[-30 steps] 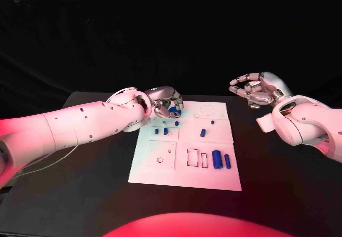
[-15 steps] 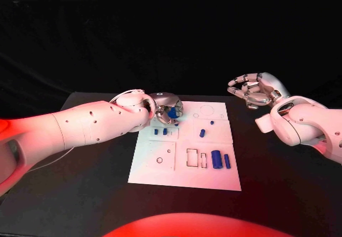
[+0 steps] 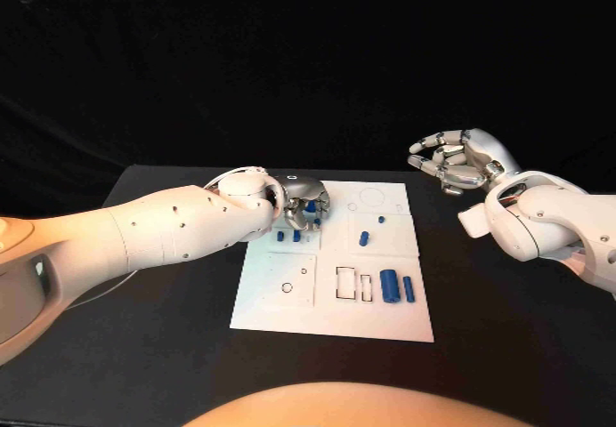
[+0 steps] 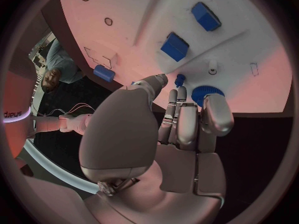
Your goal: Assemble the parts on the task board
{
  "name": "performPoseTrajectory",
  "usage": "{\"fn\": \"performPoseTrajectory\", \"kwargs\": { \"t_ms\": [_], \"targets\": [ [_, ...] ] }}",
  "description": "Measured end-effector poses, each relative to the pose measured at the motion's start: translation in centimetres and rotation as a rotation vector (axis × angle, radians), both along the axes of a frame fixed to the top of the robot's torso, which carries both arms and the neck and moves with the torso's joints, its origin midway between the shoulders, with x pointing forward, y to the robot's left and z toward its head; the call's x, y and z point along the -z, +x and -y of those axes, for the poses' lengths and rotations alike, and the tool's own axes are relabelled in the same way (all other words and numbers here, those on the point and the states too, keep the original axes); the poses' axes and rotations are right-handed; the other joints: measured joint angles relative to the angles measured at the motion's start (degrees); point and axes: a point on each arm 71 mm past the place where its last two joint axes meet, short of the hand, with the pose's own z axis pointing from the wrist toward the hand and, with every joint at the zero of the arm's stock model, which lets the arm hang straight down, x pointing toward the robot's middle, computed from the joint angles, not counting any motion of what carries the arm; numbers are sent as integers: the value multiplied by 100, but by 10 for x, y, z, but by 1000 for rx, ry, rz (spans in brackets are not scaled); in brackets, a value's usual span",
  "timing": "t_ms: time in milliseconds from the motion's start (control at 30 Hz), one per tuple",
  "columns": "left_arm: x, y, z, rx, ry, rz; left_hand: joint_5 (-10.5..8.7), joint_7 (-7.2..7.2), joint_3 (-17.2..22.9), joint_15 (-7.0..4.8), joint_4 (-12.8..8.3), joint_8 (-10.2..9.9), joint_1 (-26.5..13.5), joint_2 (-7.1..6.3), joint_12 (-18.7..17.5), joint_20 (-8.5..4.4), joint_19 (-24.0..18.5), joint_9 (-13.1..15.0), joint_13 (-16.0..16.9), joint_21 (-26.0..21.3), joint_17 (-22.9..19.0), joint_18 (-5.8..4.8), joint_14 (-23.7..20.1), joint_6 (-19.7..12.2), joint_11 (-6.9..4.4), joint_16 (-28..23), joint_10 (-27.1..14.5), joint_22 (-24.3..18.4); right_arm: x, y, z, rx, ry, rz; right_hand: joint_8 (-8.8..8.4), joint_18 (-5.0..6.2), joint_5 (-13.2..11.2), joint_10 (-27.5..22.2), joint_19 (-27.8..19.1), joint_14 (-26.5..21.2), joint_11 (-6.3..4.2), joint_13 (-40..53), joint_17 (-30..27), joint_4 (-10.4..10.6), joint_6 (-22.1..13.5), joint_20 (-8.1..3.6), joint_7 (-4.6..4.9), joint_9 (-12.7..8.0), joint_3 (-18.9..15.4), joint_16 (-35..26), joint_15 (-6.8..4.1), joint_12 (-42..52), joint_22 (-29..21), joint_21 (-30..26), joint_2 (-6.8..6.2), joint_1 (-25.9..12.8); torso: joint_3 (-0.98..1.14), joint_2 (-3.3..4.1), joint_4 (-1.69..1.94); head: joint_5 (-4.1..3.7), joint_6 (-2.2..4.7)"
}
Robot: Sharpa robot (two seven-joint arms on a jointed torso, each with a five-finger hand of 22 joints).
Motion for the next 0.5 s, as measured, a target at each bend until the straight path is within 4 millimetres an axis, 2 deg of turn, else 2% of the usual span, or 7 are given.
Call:
{"fn": "performPoseTrajectory", "kwargs": {
  "t_ms": [500],
  "targets": [
    [6, 1, 4, -24, 32, -11, -71, 18, 124, 9, -89, -22, 131, 131, -47, 2, 39, -22, -61, 82, 22, 1, 50, 64, 11, 56, 70, 110, -1, -1, -1, -12, -19, 15, 0, 0, 0, 0, 0, 0, 0, -1, -1, 0, 0, 0, 0, 0, 0, 0, 0, 0, 0, 0, 0, 0, 1, -4, 8, -42, -14]
  ]
}}
